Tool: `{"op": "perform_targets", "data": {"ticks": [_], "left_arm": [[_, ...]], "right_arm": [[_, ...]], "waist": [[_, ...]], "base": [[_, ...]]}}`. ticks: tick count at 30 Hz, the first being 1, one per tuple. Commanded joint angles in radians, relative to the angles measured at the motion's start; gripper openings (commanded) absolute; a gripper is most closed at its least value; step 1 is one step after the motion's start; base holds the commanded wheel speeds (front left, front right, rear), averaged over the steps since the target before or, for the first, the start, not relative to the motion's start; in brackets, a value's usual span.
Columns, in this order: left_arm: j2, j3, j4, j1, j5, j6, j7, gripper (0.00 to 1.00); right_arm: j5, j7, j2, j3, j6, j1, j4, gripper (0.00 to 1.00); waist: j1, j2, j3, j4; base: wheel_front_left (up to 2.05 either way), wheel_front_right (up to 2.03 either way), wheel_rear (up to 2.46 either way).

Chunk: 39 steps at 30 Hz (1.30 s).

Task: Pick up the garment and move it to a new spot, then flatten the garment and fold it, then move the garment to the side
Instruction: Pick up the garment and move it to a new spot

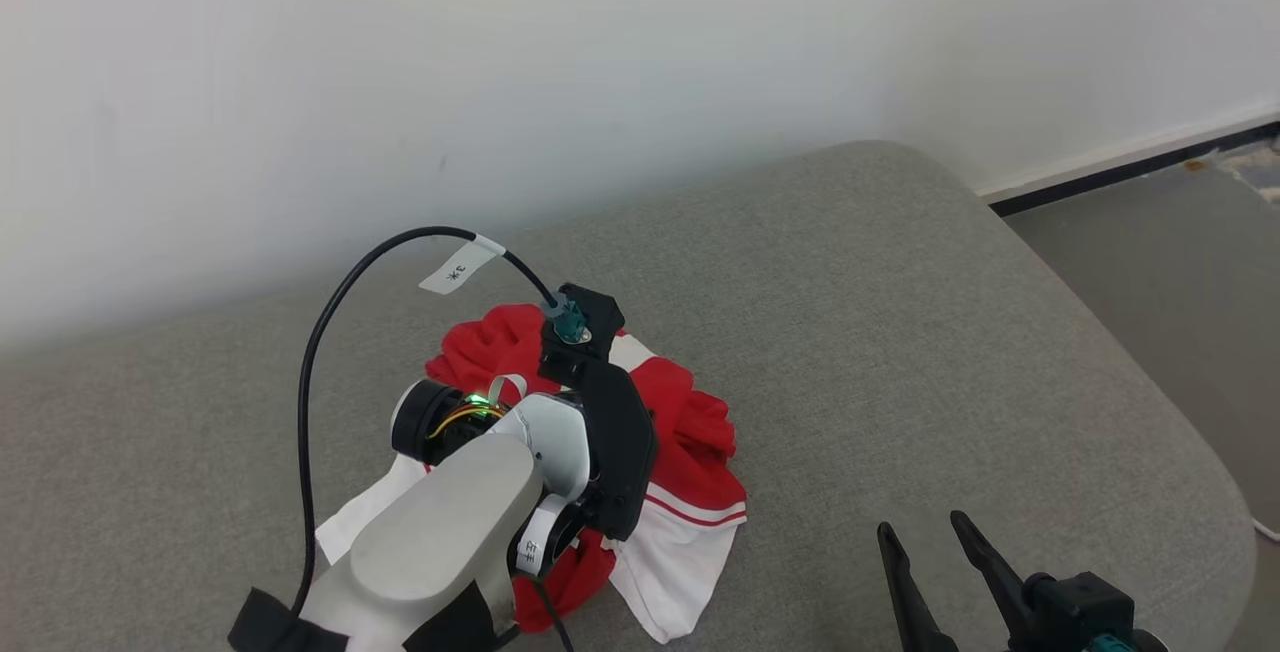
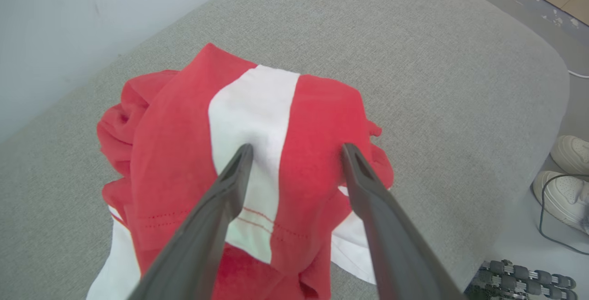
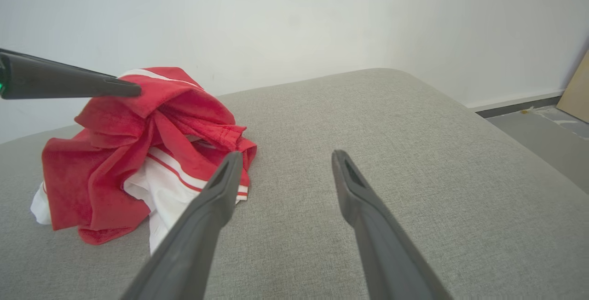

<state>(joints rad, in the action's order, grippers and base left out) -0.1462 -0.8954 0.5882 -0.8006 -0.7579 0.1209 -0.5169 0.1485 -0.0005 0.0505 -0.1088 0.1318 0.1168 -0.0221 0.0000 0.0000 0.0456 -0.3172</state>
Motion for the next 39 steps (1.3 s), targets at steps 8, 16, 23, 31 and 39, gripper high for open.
{"op": "perform_targets", "data": {"ticks": [8, 16, 23, 31, 39], "left_arm": [[0.0, -0.01, 0.011, -0.007, 0.01, -0.003, 0.034, 0.0], [0.031, 0.044, -0.019, -0.06, 0.007, -0.009, 0.182, 0.0], [0.021, 0.13, -0.054, -0.152, 0.034, 0.014, 0.366, 0.0], [-0.092, 0.168, -0.057, -0.253, 0.069, -0.031, 0.41, 0.0], [-0.243, 0.204, -0.077, -0.227, 0.048, -0.028, 0.358, 0.0]], "right_arm": [[0.012, -0.009, 0.0, -0.006, -0.002, -0.017, -0.004, 1.0], [0.011, -0.012, 0.0, 0.001, -0.002, -0.009, -0.012, 1.0], [0.01, -0.011, 0.0, 0.003, -0.002, 0.0, -0.014, 1.0], [0.012, -0.005, 0.0, 0.008, -0.002, 0.015, -0.003, 1.0], [0.03, -0.015, -0.001, 0.01, -0.002, 0.041, 0.011, 1.0]], "waist": [[0.0, 0.0, -0.021, -0.016], [0.0, 0.0, -0.013, 0.03], [0.0, 0.0, 0.004, 0.097], [0.0, 0.0, 0.015, 0.204], [0.0, 0.0, 0.025, 0.354]], "base": [[0.0, 0.0, 0.0], [0.0, 0.0, 0.0], [0.0, 0.0, 0.0], [0.0, 0.0, 0.0], [0.0, 0.0, 0.0]]}}
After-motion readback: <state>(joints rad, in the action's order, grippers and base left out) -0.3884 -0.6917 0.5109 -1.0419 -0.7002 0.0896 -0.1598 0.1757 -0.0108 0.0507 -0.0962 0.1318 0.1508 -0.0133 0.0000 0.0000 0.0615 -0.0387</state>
